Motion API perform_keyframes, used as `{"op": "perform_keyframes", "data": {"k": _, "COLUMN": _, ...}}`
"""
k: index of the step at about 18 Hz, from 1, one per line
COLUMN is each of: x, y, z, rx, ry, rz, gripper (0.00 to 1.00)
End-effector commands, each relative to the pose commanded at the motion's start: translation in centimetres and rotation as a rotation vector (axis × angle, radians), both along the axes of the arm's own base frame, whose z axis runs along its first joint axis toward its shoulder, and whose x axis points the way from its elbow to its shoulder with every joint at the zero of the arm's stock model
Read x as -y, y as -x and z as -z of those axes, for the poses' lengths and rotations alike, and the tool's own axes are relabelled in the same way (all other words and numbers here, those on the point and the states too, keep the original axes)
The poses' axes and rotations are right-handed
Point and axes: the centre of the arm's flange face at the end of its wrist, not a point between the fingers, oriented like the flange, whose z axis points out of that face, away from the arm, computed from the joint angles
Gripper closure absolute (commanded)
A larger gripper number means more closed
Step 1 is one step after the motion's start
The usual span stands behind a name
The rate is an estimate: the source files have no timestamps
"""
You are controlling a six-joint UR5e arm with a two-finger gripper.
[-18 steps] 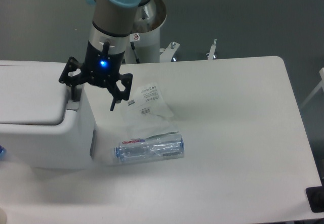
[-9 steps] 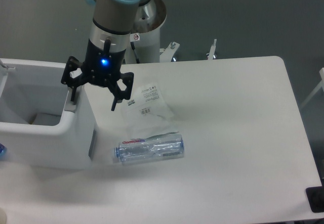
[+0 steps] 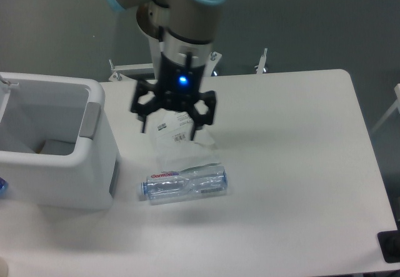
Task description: Open the trash can
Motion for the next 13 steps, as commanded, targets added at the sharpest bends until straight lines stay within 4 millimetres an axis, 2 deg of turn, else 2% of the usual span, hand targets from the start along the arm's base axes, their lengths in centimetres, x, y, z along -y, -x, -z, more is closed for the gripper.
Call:
{"op": "perform_keyframes", "data": {"k": 3, "x": 1.9, "y": 3.3, "z": 2.7, "rx": -0.087, "ry": 0.108, "rz": 0.130, "gripper": 0.00}}
{"op": "perform_keyframes", "data": {"k": 5, "x": 3.3, "y": 5.3, "z": 3.6, "rx": -0.115, "ry": 0.123, "rz": 0.216, "gripper": 0.00}}
{"op": "perform_keyframes", "data": {"k": 7, "x": 4.6, "y": 7.4, "z": 5.5, "rx": -0.124, "ry": 0.139, "rz": 0.299, "gripper": 0.00}}
{"op": "perform_keyframes", "data": {"k": 13, "x": 8.6, "y": 12.8, "z": 8.4, "rx": -0.161, "ry": 0.208, "rz": 0.421, "gripper": 0.00}}
